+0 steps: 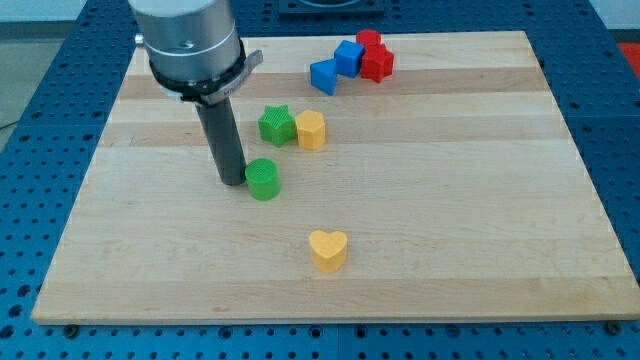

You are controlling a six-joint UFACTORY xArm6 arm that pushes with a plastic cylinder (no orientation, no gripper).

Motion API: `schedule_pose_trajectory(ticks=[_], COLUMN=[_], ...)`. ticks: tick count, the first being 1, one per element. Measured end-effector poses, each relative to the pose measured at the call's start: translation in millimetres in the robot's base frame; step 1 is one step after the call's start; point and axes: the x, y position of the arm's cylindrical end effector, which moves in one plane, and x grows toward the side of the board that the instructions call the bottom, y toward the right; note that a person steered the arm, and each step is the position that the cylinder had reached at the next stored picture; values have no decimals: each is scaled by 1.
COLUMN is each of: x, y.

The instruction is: Push the green circle into the green star

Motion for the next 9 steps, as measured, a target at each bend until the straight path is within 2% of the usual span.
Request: schedule_pose_trajectory(ticks=[1, 2, 3, 4, 5, 6, 7, 8, 9], x=[43, 62, 39, -10, -6, 51, 59, 18, -11], y=[-7, 7, 22, 10, 0, -4, 22, 46, 32])
